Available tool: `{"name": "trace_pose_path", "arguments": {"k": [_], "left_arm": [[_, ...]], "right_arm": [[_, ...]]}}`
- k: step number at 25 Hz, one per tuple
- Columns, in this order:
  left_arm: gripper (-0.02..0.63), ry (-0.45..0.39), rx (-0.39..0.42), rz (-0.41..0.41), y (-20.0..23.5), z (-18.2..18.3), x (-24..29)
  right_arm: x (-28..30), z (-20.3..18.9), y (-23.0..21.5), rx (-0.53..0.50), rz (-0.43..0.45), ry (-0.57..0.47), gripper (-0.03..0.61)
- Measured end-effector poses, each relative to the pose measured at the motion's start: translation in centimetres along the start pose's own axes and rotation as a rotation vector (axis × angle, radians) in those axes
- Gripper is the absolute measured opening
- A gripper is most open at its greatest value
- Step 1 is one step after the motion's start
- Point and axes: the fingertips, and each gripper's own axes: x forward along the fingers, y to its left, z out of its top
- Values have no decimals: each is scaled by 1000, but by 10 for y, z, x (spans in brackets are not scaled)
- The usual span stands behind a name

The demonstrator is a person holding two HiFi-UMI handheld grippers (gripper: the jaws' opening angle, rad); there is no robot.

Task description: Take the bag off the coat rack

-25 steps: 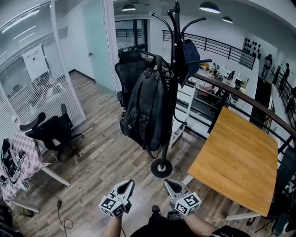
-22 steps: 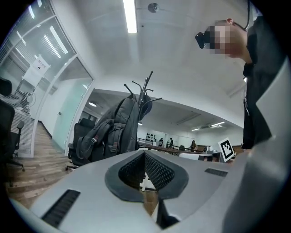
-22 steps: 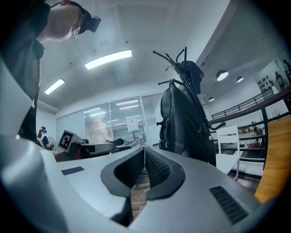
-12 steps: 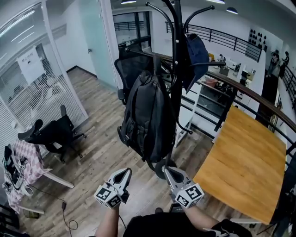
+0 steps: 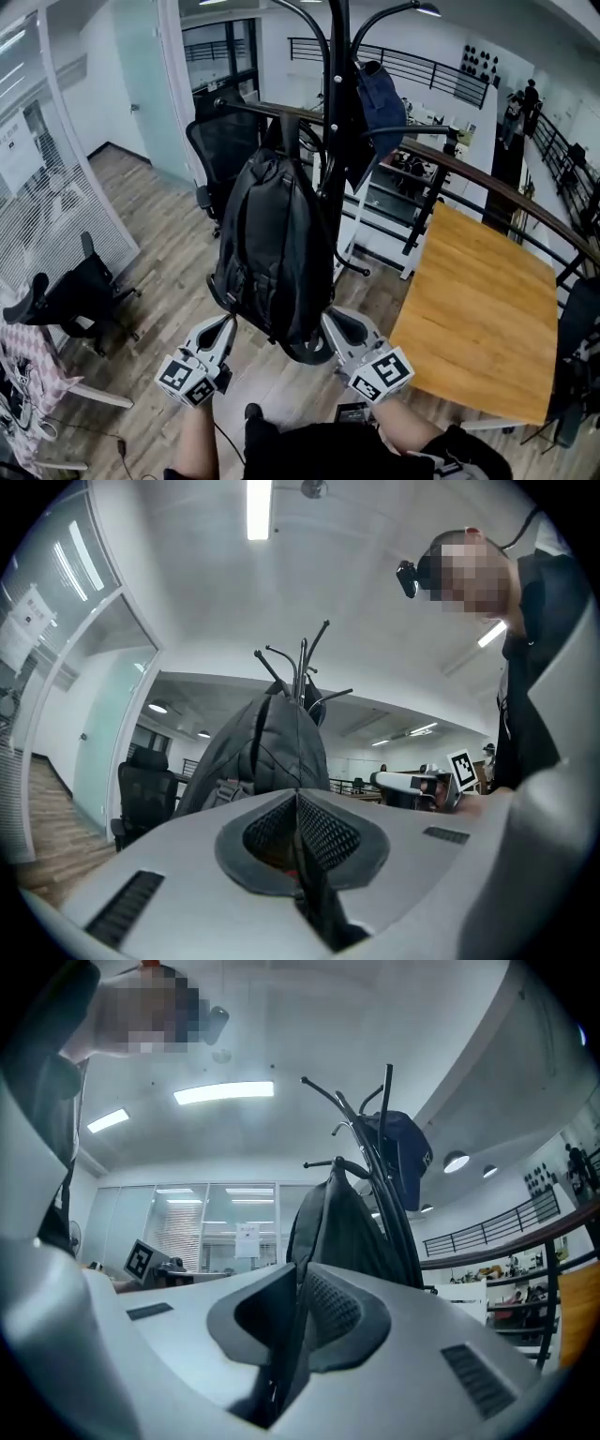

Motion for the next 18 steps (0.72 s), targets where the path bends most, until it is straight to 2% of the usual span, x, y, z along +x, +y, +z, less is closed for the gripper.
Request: {"name": "trace_pose_path", "arguments": {"k": [7, 9, 10, 13, 18], "left_arm": [[34, -28, 49, -210, 48, 41, 49], [68, -20, 61, -270, 60, 49, 63], [78, -18, 68, -295, 66, 53, 68], [104, -22, 74, -359, 83, 67, 83], [121, -33, 50, -437, 110, 84, 105]], "right_arm": [[26, 37, -4, -75, -135, -51, 47], [33, 45, -4, -93, -184, -53, 111], [36, 49, -4, -100, -207, -56, 118], [47, 59, -5, -115, -270, -60, 121], [59, 67, -11, -128, -378, -59, 174]]}}
